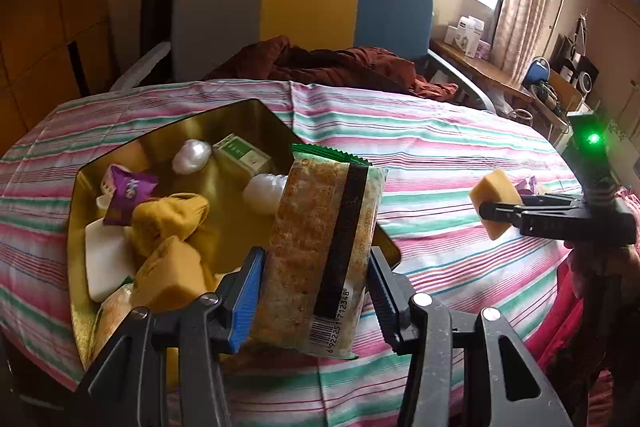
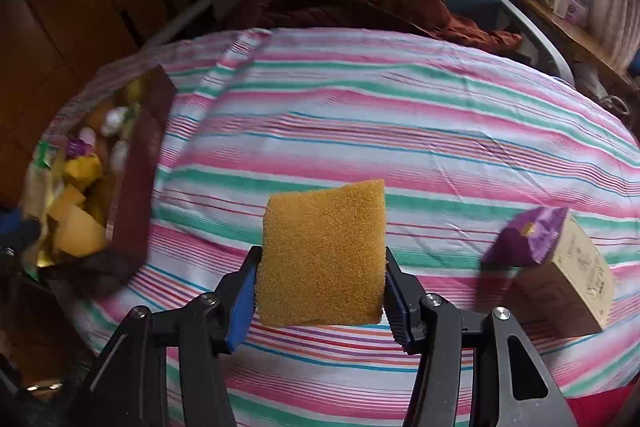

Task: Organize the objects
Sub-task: 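Carry the cracker packet and yellow sponge into the gold tray and release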

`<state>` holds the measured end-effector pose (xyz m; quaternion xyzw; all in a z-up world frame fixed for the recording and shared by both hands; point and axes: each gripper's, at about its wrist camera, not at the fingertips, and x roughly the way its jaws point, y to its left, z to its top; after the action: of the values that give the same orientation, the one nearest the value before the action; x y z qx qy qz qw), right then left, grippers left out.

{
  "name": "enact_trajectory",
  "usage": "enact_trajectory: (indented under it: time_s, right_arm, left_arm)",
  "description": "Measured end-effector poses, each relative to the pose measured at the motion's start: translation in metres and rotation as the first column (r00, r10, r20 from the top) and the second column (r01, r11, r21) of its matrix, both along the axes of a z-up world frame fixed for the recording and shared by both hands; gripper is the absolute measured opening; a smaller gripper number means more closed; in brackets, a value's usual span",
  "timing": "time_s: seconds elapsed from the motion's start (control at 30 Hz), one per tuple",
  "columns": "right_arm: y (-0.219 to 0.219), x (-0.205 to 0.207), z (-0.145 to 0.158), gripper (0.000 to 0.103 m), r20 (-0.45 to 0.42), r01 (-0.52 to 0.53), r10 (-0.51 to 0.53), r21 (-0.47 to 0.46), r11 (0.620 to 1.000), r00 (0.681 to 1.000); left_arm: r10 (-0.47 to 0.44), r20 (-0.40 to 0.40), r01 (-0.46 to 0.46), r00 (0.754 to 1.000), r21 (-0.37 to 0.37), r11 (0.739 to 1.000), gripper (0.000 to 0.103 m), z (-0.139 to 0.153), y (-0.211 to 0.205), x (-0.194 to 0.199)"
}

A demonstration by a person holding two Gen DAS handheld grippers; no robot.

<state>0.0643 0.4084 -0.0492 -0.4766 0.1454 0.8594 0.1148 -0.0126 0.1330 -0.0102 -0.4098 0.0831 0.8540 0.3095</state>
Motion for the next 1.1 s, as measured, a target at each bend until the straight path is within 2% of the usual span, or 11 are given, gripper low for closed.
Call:
enact_trajectory:
  time_s: [0.27,0.5,0.63,0.77,1.0,1.1]
  right_arm:
    - [-0.071,-0.034,0.024,0.056,-0.096,-0.134,0.132,-0.015,0.991,0.987]
    - [-0.121,-0.062,0.033,0.056,-0.109,-0.234,0.232,-0.010,0.972,0.967]
    - [-0.145,-0.073,0.034,0.056,-0.118,-0.285,0.282,-0.008,0.959,0.952]
    - [-0.160,-0.082,0.033,0.056,-0.120,-0.314,0.310,-0.012,0.949,0.943]
    - [-0.172,-0.098,0.030,0.057,-0.116,-0.323,0.319,-0.013,0.946,0.941]
    - [-0.177,-0.110,0.029,0.057,-0.112,-0.330,0.330,0.013,0.944,0.937]
  left_arm:
    - [0.057,0.018,-0.057,0.998,0.040,0.998,0.051,0.000,-0.031,-0.004]
    - [0.139,0.055,-0.145,0.989,0.106,0.984,0.051,0.003,-0.070,-0.016]
    - [0.204,0.082,-0.215,0.975,0.151,0.965,0.051,0.009,-0.103,-0.030]
    - [0.301,0.106,-0.316,0.948,0.186,0.931,0.051,0.014,-0.141,-0.048]
    - [0.384,0.117,-0.401,0.916,0.212,0.891,0.051,0.017,-0.175,-0.066]
    - [0.393,0.162,-0.423,0.905,0.238,0.874,0.051,0.014,-0.182,-0.074]
